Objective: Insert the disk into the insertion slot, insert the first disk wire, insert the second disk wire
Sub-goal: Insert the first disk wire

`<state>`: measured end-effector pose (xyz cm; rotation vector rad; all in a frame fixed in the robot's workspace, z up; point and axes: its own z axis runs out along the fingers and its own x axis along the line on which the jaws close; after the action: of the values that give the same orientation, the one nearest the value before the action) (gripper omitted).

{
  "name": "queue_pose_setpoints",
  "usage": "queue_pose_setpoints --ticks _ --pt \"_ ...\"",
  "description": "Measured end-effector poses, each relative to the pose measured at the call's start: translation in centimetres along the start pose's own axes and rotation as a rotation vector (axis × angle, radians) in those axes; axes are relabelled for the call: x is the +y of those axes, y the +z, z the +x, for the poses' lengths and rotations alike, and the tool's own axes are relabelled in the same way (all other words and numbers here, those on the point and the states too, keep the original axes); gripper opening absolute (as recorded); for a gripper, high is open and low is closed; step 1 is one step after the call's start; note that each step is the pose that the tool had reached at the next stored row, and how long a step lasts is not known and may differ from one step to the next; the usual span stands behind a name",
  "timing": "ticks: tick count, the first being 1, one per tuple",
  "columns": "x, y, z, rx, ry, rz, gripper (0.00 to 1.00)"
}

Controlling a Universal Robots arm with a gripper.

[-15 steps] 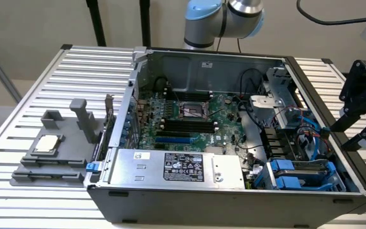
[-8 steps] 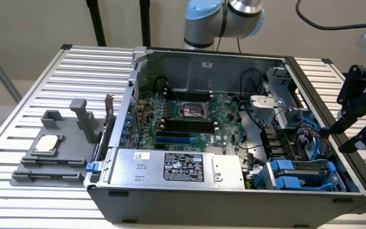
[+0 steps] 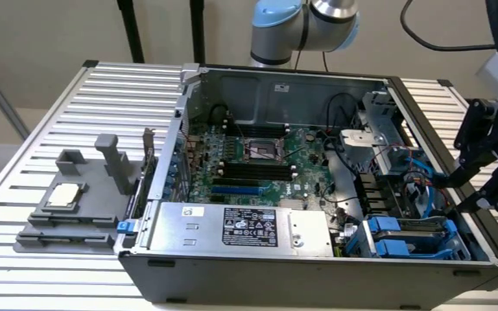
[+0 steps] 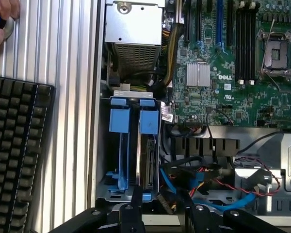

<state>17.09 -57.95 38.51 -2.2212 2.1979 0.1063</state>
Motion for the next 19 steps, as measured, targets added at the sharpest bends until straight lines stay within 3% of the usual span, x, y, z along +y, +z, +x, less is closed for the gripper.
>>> queue_pose_setpoints --ticks 7,14,19 --pt "0.86 1.32 0.0 0.0005 -0.015 -0.0001 0.41" --pt "1.46 2.66 -0.9 0.0017 -0.034 0.0152 0.41" --pt "1.60 3.12 -2.0 0.0019 -0.042 0.0165 0.42"
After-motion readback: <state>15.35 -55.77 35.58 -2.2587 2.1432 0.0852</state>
